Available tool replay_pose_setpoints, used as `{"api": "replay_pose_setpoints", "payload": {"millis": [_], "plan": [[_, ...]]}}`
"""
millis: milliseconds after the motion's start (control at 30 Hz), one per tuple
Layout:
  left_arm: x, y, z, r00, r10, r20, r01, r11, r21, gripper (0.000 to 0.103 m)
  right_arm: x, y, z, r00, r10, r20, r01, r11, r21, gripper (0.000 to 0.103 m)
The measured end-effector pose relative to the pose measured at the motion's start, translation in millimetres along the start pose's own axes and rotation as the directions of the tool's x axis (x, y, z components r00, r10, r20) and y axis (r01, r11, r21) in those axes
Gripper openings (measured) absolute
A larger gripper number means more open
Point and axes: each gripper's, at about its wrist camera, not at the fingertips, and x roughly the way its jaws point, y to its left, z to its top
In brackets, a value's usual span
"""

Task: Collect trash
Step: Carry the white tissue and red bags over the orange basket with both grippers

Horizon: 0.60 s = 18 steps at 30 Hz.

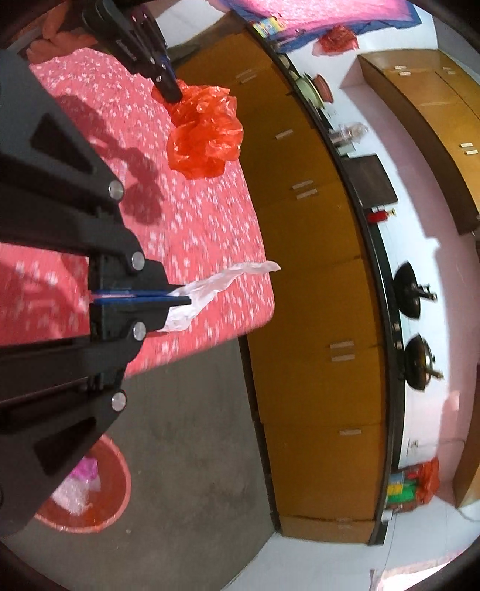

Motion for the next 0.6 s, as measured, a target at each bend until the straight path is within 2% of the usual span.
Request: {"api": "replay_pose_setpoints", "payload": {"millis": [200, 600], "plan": [[0, -49, -3, 0.999, -0.048, 0.005, 0.048, 0.997, 0.059, 0.01, -16, -43, -4, 0.996, -0.088, 0.028, 0.088, 0.996, 0.016, 0.002], [11, -134, -11, 0.987, -0.159, -0.032, 0.161, 0.98, 0.112, 0.01, -38, -133, -21, 0.973, -0.229, 0.034, 0.225, 0.97, 0.09, 0.002]]}}
